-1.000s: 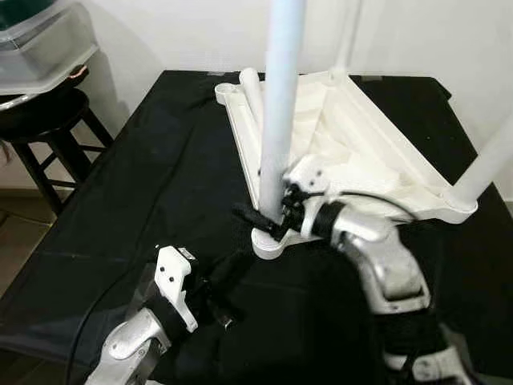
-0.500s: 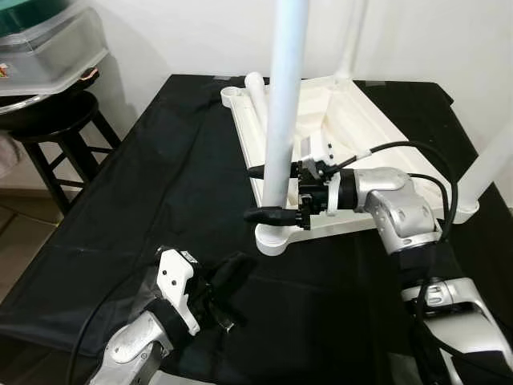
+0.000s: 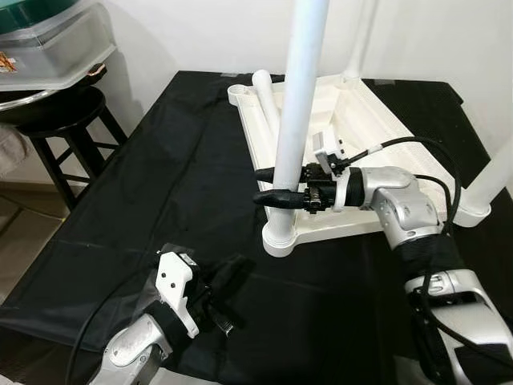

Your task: Building children table

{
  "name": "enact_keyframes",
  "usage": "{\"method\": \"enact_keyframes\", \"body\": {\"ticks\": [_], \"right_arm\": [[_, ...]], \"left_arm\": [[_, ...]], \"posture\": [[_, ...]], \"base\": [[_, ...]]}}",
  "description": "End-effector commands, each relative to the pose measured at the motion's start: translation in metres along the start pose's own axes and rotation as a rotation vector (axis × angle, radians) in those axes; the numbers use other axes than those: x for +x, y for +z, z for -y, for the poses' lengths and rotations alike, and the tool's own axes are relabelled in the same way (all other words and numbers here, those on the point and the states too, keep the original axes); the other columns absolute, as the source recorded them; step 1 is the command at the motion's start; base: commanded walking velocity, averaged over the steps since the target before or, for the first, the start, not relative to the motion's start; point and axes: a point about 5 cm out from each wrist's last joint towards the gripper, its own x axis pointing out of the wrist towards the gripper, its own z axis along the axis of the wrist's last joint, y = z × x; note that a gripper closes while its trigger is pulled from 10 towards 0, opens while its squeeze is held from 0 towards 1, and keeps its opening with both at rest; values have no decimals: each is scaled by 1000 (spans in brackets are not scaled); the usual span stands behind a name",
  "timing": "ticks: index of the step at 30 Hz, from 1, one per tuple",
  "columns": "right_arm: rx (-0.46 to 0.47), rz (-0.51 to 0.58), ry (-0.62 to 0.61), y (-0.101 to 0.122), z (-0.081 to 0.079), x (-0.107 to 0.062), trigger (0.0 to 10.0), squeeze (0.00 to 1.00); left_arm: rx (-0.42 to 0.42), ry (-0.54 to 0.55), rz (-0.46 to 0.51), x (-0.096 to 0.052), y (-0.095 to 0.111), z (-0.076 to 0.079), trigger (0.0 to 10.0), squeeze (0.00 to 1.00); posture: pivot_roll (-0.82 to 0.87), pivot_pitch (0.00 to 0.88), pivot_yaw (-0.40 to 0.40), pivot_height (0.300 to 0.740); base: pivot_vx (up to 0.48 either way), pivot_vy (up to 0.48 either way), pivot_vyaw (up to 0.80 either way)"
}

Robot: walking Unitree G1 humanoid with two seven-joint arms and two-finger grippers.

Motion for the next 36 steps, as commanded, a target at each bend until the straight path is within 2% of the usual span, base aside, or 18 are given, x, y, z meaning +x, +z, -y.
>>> {"method": "enact_keyframes", "body": {"ticks": [1,3,4,5,6,8,10,11,19,20,21,22,23,27,31,33,34,36], "right_arm": [[30,-41,-122,-14,1,-10,0,0],[39,-51,-202,-19,-3,-14,0,0],[62,-77,-316,-29,-11,-15,0,0],[111,-119,-577,-45,-20,-11,0,0],[111,-119,-577,-45,-20,-11,0,0],[167,-272,-894,-77,-64,-6,0,0],[167,-272,-894,-77,-64,-6,0,0],[174,-288,-956,-82,-80,2,0,0],[80,-305,-873,-77,-75,23,0,0],[89,-307,-904,-75,-75,22,8078,0],[106,-289,-893,-71,-72,23,10000,482],[106,-289,-893,-71,-72,23,10000,482],[138,-244,-837,-65,-68,27,10000,1000],[151,-186,-784,-53,-60,30,10000,1000],[99,-39,-504,-24,-51,37,10000,1000],[99,-39,-504,-24,-51,37,10000,1000],[34,-13,-235,-9,-45,30,10000,1000],[34,-13,-235,-9,-45,30,10000,1000]], "left_arm": [[-3,5,-13,-2,-2,0,10000,0],[-3,6,-12,-3,-2,0,10000,0],[-3,8,-11,-3,-2,-1,10000,0],[-2,9,-11,-4,-1,-2,10000,0],[-2,9,-11,-4,-1,-2,10000,0],[-1,9,-11,-5,0,-5,10000,0],[-1,9,-11,-5,0,-5,10000,0],[0,3,-15,-5,0,-5,10000,0],[2,-11,-24,-4,-1,-7,10000,0],[4,-2,-20,-4,0,-8,10000,0],[5,4,-17,-4,0,-8,10000,0],[5,4,-17,-4,0,-8,10000,0],[5,8,-15,-3,0,-7,10000,0],[3,4,-15,-2,0,-7,10000,0],[1,-1,-12,0,0,-6,10000,0],[1,-1,-12,0,0,-6,10000,0],[1,0,-10,1,-1,-5,10000,0],[1,0,-10,1,-1,-5,10000,0]], "posture": [[24,189,17,740],[21,190,17,740],[18,192,14,740],[12,193,17,740],[12,193,17,740],[11,201,41,740],[11,201,41,740],[8,196,48,740],[8,189,45,740],[10,190,44,740],[11,187,45,740],[11,187,45,740],[12,188,42,740],[9,187,43,740],[9,185,38,740],[9,185,38,740],[15,182,36,740],[15,182,36,740]], "base": [[0,0,0],[0,0,0],[0,0,0],[0,0,0],[0,0,0],[0,0,0],[0,0,0],[0,0,0],[0,0,0],[0,0,0],[0,0,0],[0,0,0],[0,0,0],[0,0,0],[0,0,0],[0,0,0],[0,0,0],[0,0,0]]}}
